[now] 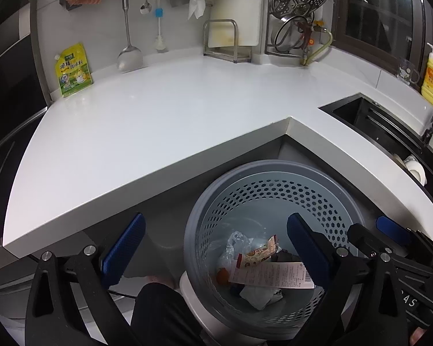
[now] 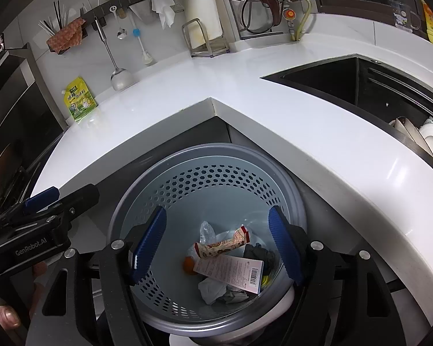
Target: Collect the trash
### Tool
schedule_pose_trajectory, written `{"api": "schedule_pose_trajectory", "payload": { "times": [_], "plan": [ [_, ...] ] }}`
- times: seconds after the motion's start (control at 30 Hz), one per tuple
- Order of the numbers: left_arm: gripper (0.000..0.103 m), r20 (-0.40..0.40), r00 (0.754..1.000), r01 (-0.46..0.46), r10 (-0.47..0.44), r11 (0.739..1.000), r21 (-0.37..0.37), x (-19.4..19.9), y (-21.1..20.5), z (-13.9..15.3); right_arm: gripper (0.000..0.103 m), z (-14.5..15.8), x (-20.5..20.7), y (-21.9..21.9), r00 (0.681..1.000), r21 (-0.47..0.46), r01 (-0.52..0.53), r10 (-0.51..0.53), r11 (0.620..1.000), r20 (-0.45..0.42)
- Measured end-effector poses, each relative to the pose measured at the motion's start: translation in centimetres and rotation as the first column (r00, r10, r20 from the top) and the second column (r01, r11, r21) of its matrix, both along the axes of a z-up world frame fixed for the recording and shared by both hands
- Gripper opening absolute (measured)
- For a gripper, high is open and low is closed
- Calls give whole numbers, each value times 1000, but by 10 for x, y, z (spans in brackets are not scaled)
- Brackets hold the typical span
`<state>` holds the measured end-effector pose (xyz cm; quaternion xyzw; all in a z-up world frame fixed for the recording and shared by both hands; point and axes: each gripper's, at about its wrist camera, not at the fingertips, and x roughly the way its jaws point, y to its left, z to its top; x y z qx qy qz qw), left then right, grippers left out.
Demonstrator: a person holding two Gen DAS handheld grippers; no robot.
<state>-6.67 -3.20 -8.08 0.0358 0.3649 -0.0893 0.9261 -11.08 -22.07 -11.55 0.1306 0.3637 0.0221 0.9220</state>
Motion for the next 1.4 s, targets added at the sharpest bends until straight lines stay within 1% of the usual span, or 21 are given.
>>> {"api": "schedule_pose_trajectory", "payload": {
  "times": [0.27, 0.7, 1.0, 1.4],
  "plan": [
    [97, 19, 1000, 2, -2, 1000, 3, -4, 0, 2, 70, 0, 0, 1, 1000, -1, -1, 1, 1000, -1],
    [97, 4, 1000, -7, 7, 1000, 16, -2, -1, -1, 70, -1, -2, 2, 1000, -1, -1, 1, 1000, -2],
    [97, -13, 1000, -12, 13, 1000, 12, 1, 0, -4, 70, -1, -2, 2, 1000, -1, -1, 1, 1000, -3],
    [97, -4, 1000, -19, 19, 1000, 21, 0, 0, -5, 70, -2, -2, 3, 1000, -2, -1, 1, 1000, -4]
  ]
}}
